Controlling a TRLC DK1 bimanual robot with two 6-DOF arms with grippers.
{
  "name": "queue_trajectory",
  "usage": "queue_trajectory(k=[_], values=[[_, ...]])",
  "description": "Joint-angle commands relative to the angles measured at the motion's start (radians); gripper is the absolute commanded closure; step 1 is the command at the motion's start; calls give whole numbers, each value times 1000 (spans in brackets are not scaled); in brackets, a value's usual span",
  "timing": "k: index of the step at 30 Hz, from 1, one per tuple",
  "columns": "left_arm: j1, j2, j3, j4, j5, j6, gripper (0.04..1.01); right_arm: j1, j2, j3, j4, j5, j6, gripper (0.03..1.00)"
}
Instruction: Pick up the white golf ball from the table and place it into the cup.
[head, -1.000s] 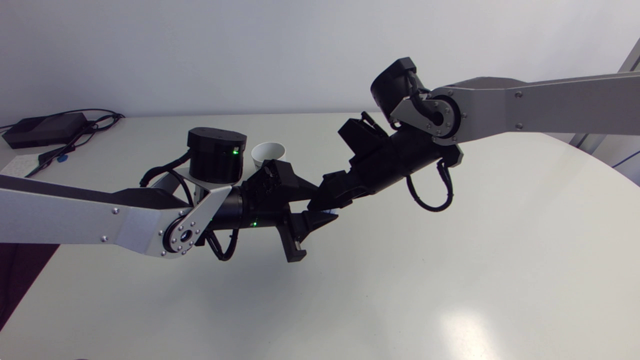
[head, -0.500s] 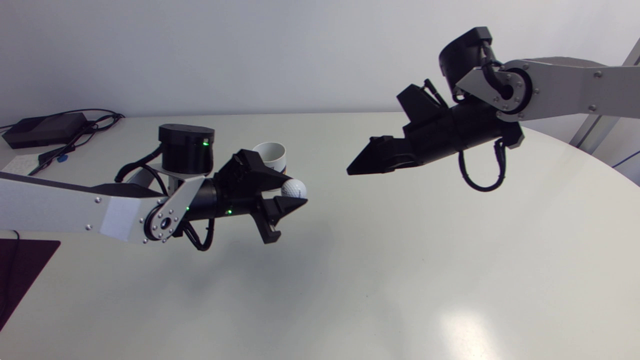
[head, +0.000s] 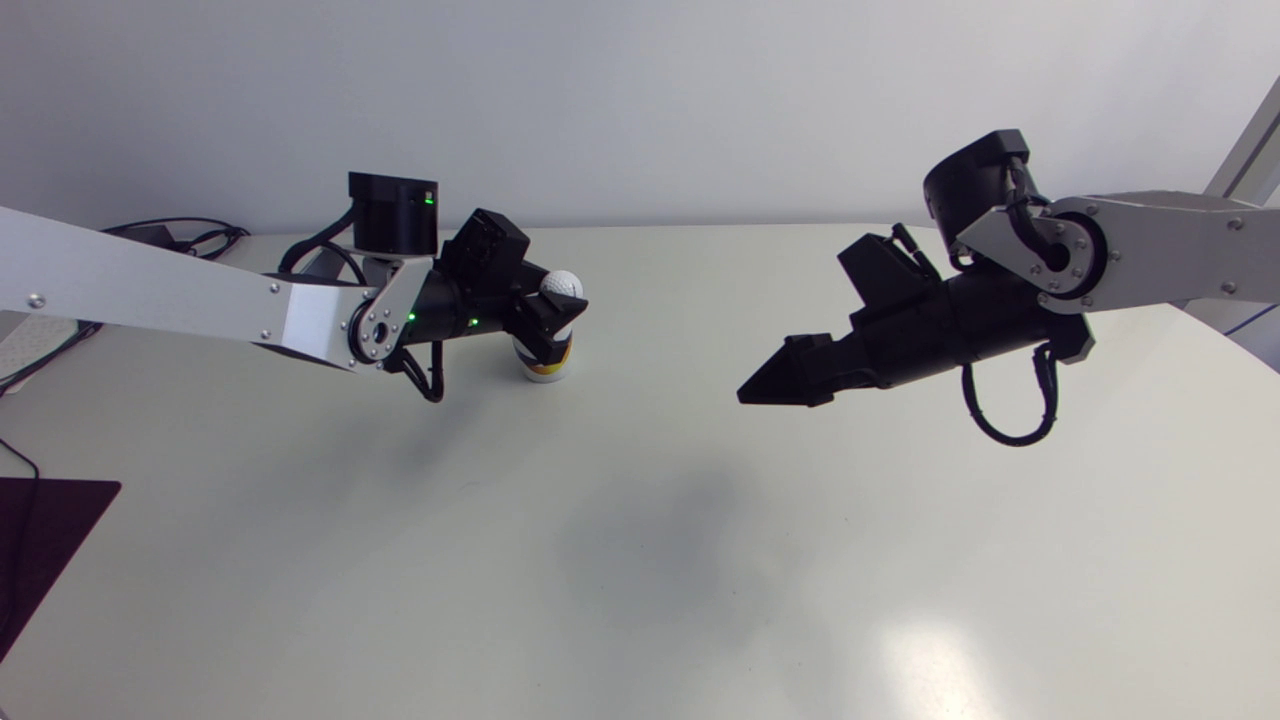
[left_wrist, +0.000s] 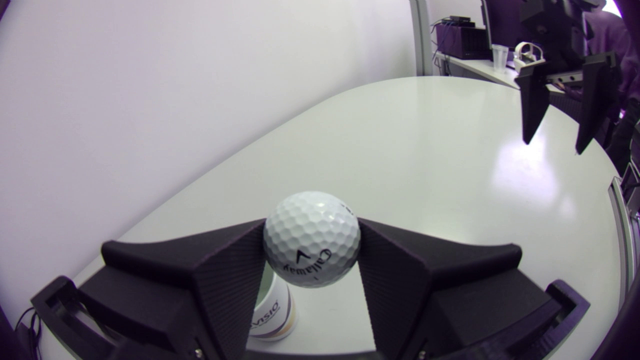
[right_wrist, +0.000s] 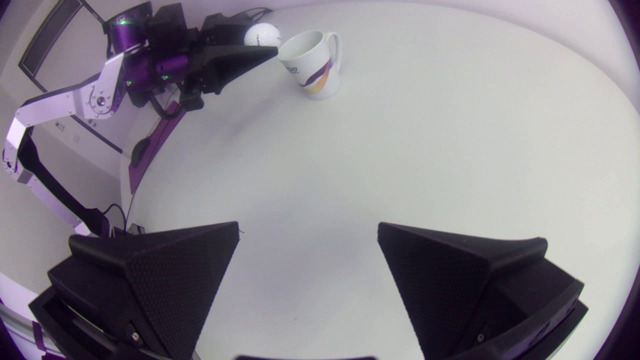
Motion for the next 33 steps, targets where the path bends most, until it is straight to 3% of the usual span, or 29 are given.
queue_trajectory(k=[1,6,14,20,33], values=[[11,41,59,-10,-23,-38,820,-24,-31,-35,10,1,-32,59],[22,82,127,-45,-92,-39,820,-43,-34,-57,10,1,-52,59],[37,151,247,-159,-182,-39,826,-43,-33,-70,21,1,-53,59],[51,220,371,-298,-221,-56,830,-43,-36,-78,21,1,-56,59],[45,248,443,-432,-280,-72,831,-44,-54,-93,20,7,-56,59]])
